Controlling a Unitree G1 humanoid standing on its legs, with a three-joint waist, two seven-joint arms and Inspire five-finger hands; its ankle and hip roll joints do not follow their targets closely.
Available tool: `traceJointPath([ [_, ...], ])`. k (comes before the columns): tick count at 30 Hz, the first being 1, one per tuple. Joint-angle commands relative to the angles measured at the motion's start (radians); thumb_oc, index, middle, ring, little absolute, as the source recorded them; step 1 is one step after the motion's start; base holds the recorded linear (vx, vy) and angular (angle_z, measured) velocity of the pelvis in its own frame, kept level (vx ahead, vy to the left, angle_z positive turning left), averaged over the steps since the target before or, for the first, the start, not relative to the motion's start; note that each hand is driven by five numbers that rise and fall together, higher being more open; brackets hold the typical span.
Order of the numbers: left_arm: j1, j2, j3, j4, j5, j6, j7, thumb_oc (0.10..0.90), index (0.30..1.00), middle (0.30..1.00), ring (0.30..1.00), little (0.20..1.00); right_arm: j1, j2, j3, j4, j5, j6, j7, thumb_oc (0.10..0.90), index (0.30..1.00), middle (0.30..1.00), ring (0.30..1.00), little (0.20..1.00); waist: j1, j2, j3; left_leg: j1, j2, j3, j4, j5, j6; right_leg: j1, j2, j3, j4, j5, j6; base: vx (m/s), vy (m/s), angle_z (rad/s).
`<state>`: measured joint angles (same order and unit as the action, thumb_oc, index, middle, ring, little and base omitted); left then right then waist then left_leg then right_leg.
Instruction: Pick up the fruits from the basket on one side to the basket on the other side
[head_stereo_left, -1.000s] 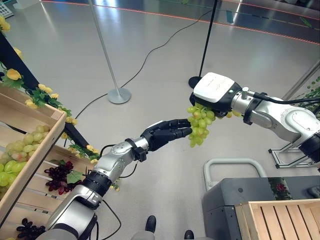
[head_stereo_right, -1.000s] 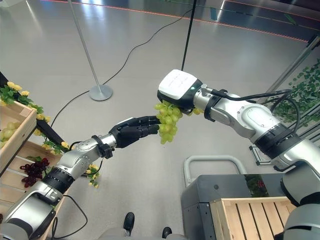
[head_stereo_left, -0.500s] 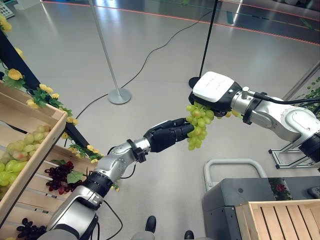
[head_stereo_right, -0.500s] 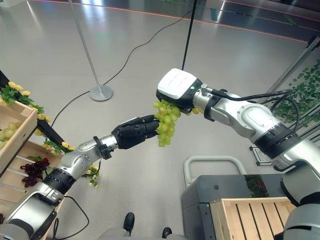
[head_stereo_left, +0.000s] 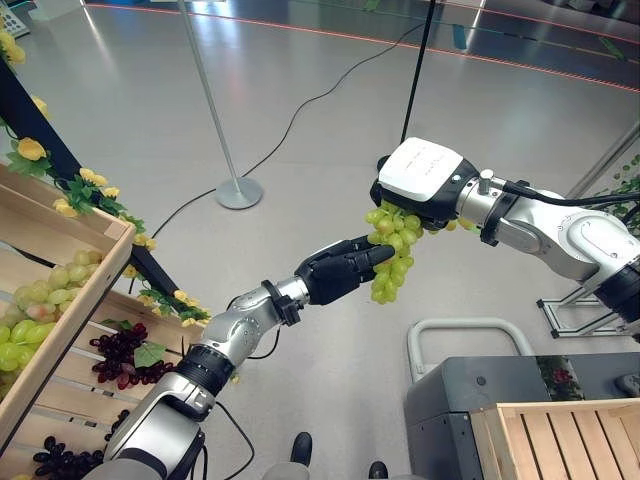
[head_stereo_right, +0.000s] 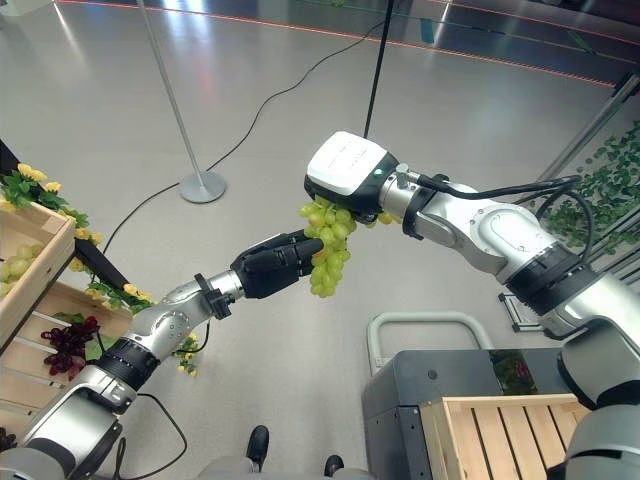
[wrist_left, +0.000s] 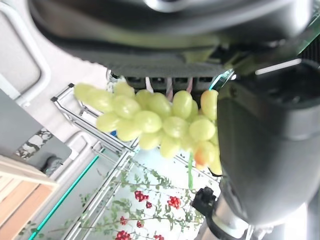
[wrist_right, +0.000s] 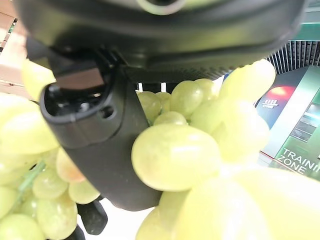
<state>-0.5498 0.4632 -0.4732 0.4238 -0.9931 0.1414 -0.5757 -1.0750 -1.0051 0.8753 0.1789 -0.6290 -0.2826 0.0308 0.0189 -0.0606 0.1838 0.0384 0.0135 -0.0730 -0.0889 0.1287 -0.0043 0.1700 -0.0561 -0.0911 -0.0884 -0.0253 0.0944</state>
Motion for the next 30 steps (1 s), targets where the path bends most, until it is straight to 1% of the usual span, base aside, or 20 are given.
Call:
traceJointPath([
  [1,-0.098,-0.070,0.033,-0.065,-0.051,-0.100,-0.009,0.800,0.900,0.900,0.900,0.900,-0.137,0.065,0.041,-0.022,0.053,0.018,-0.018,0.400,0.300,0.300,0.300,0.300,0.016,-0.037,-0.161,0.102,0.032,0.070,0.002,-0.131,-0.040,-0.021,-0.057,-0.034,0.001,0.059,0.020,0.00,0.000,0.00],
  [5,-0.099,-0.066,0.033,-0.033,-0.049,-0.090,-0.018,0.800,0.900,0.900,0.900,0.900,-0.139,0.074,0.045,-0.051,0.062,0.009,0.016,0.400,0.300,0.300,0.300,0.300,0.018,-0.036,-0.163,0.102,0.029,0.068,0.002,-0.131,-0.038,-0.020,-0.057,-0.035,0.001,0.059,0.021,0.00,0.000,0.00],
  [6,-0.101,-0.069,0.031,-0.019,-0.051,-0.090,-0.024,0.800,0.900,0.900,0.900,0.900,-0.140,0.083,0.050,-0.060,0.068,0.007,0.040,0.400,0.300,0.300,0.300,0.300,0.019,-0.036,-0.164,0.102,0.030,0.069,0.002,-0.129,-0.039,-0.020,-0.058,-0.036,0.001,0.060,0.021,0.00,0.000,0.00],
  [9,-0.108,-0.073,0.028,-0.005,-0.060,-0.100,-0.036,0.800,0.900,0.900,0.900,0.900,-0.143,0.090,0.065,-0.065,0.075,0.011,0.070,0.400,0.300,0.300,0.300,0.300,0.019,-0.036,-0.166,0.101,0.029,0.070,0.002,-0.128,-0.039,-0.021,-0.058,-0.037,0.001,0.061,0.021,0.00,0.000,0.00],
  [11,-0.113,-0.079,0.027,-0.012,-0.064,-0.111,-0.033,0.800,0.900,0.900,0.900,0.900,-0.141,0.098,0.076,-0.064,0.080,0.019,0.110,0.400,0.300,0.300,0.300,0.300,0.019,-0.036,-0.165,0.100,0.030,0.072,0.002,-0.127,-0.039,-0.022,-0.058,-0.037,0.001,0.062,0.020,0.00,0.000,0.00],
  [13,-0.118,-0.080,0.023,-0.018,-0.062,-0.114,-0.032,0.800,0.900,0.900,0.900,0.900,-0.140,0.101,0.083,-0.057,0.082,0.019,0.119,0.400,0.300,0.300,0.300,0.300,0.019,-0.036,-0.163,0.101,0.030,0.072,0.002,-0.127,-0.039,-0.022,-0.058,-0.038,0.001,0.062,0.020,0.00,0.000,0.00],
  [16,-0.123,-0.083,0.002,-0.041,-0.056,-0.129,0.007,0.800,0.900,0.900,0.900,0.900,-0.141,0.114,0.097,-0.037,0.105,0.020,0.123,0.400,0.300,0.300,0.300,0.300,0.023,-0.038,-0.159,0.099,0.029,0.067,0.002,-0.125,-0.039,-0.020,-0.058,-0.040,0.001,0.062,0.019,0.00,0.000,0.00],
  [18,-0.123,-0.089,0.005,-0.051,-0.051,-0.122,0.024,0.800,0.900,0.900,0.900,0.900,-0.142,0.119,0.099,-0.035,0.109,0.025,0.127,0.400,0.300,0.300,0.300,0.300,0.026,-0.039,-0.157,0.099,0.029,0.067,0.002,-0.125,-0.039,-0.020,-0.059,-0.042,0.001,0.062,0.018,0.00,0.000,0.00],
  [19,-0.121,-0.090,0.006,-0.054,-0.046,-0.124,0.036,0.707,0.761,0.761,0.761,0.761,-0.141,0.121,0.099,-0.033,0.113,0.027,0.130,0.400,0.300,0.300,0.300,0.300,0.027,-0.039,-0.157,0.099,0.029,0.067,0.002,-0.124,-0.039,-0.020,-0.059,-0.043,0.001,0.062,0.018,0.00,0.000,0.00],
  [20,-0.120,-0.093,0.003,-0.055,-0.039,-0.126,0.053,0.400,0.300,0.300,0.300,0.300,-0.139,0.127,0.097,-0.030,0.113,0.028,0.135,0.400,0.300,0.300,0.300,0.300,0.028,-0.040,-0.155,0.099,0.029,0.065,0.002,-0.125,-0.039,-0.019,-0.059,-0.043,0.001,0.062,0.018,0.00,0.000,0.00],
  [21,-0.120,-0.094,0.003,-0.057,-0.034,-0.128,0.055,0.400,0.300,0.300,0.300,0.300,-0.139,0.128,0.098,-0.028,0.114,0.028,0.136,0.400,0.300,0.300,0.300,0.300,0.029,-0.041,-0.155,0.099,0.029,0.065,0.002,-0.125,-0.038,-0.019,-0.059,-0.044,0.001,0.062,0.018,0.00,0.000,0.00],
  [22,-0.112,-0.098,0.000,-0.068,-0.010,-0.132,0.085,0.400,0.300,0.300,0.300,0.300,-0.138,0.133,0.099,-0.024,0.119,0.032,0.142,0.400,0.300,0.300,0.300,0.300,0.032,-0.042,-0.156,0.098,0.028,0.062,0.002,-0.124,-0.038,-0.019,-0.058,-0.044,0.001,0.062,0.018,0.00,0.000,0.00],
  [23,-0.112,-0.098,0.000,-0.068,-0.010,-0.132,0.086,0.400,0.300,0.300,0.300,0.300,-0.137,0.133,0.099,-0.024,0.119,0.032,0.142,0.400,0.300,0.300,0.300,0.300,0.032,-0.042,-0.156,0.098,0.028,0.062,0.002,-0.124,-0.038,-0.019,-0.058,-0.044,0.001,0.062,0.018,0.00,0.000,0.00],
  [26,-0.098,-0.090,-0.002,-0.096,0.020,-0.149,0.134,0.400,0.300,0.300,0.300,0.300,-0.128,0.126,0.094,-0.028,0.136,0.039,0.142,0.400,0.300,0.300,0.300,0.300,0.036,-0.044,-0.154,0.098,0.027,0.059,0.002,-0.124,-0.036,-0.018,-0.057,-0.047,0.001,0.062,0.018,0.00,0.000,0.00],
  [30,-0.083,-0.090,0.002,-0.114,0.028,-0.142,0.155,0.400,0.300,0.300,0.300,0.300,-0.110,0.125,0.083,-0.023,0.145,0.046,0.139,0.400,0.300,0.300,0.300,0.300,0.039,-0.044,-0.155,0.098,0.027,0.059,0.002,-0.124,-0.035,-0.017,-0.057,-0.051,0.001,0.063,0.017,0.00,0.000,0.00],
])
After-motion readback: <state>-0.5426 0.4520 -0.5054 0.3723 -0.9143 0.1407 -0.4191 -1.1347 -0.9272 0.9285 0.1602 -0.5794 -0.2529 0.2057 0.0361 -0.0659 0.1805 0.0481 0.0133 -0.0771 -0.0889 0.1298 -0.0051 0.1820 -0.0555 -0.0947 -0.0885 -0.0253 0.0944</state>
